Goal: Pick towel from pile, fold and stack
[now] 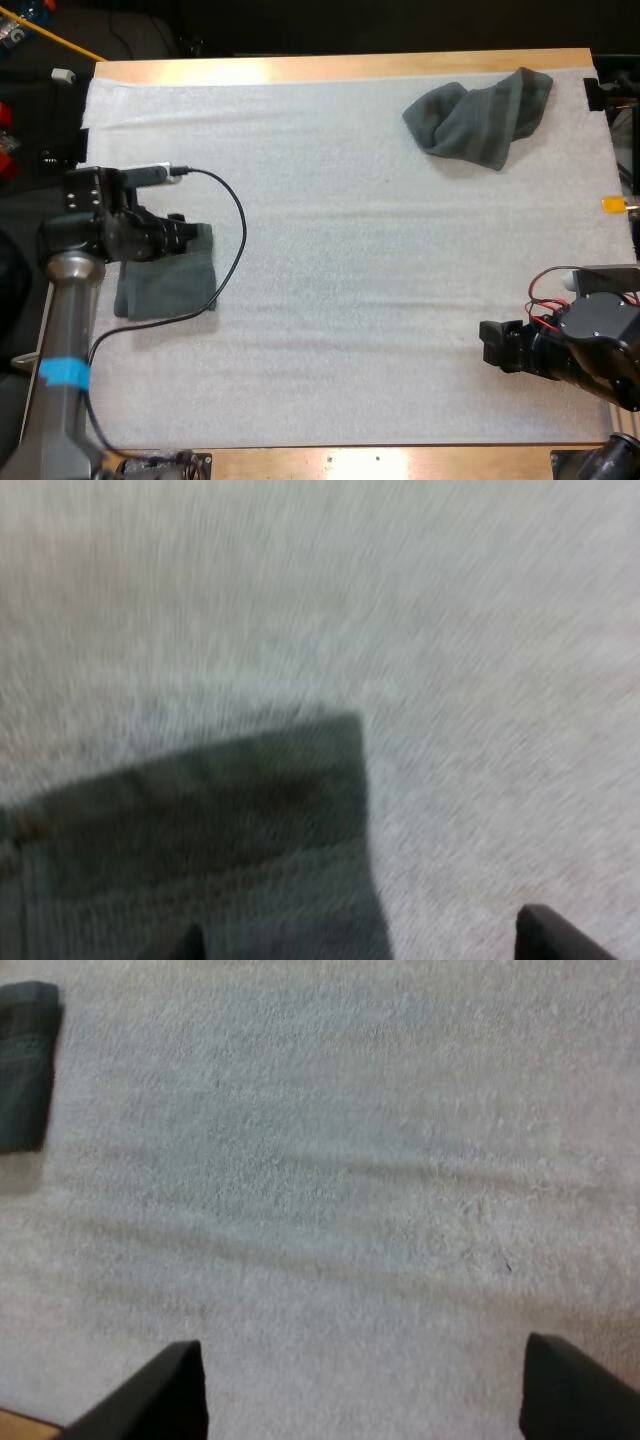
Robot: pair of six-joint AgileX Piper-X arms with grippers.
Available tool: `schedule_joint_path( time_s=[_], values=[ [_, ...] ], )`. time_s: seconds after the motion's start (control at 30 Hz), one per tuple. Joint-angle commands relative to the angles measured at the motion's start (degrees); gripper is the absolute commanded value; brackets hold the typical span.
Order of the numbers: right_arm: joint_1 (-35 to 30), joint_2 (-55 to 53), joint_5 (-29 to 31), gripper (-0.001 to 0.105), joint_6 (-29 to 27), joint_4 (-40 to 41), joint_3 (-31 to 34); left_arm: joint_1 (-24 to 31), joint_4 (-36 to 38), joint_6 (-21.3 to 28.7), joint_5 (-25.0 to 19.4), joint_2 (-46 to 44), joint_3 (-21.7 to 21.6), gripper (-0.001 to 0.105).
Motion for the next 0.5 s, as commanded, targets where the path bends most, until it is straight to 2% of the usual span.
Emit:
schedule_joint_path(
  time_s=[0.0, 0.17, 0.33, 0.47],
  values=[
    [0.01, -0.13, -0.27, 0.063, -0.51, -1.05, -0.30, -0.58, 0.29, -0.42, 0.66, -1.72, -0.54, 0.059],
    [0.01, -0.13, -1.67, 0.063, -0.63, -5.69, -0.30, -3.13, 0.52, -0.42, 1.24, -6.68, -0.54, 0.059],
    [0.01, -0.13, -9.43, 0.063, -2.05, -13.64, -0.30, -6.73, 0.69, -1.66, 1.23, -11.28, -0.54, 0.059],
    [0.01, -0.13, -11.33, 0.063, -2.08, -18.22, -0.17, -8.87, 0.69, -2.88, 1.23, -14.01, -0.54, 0.059]
  ],
)
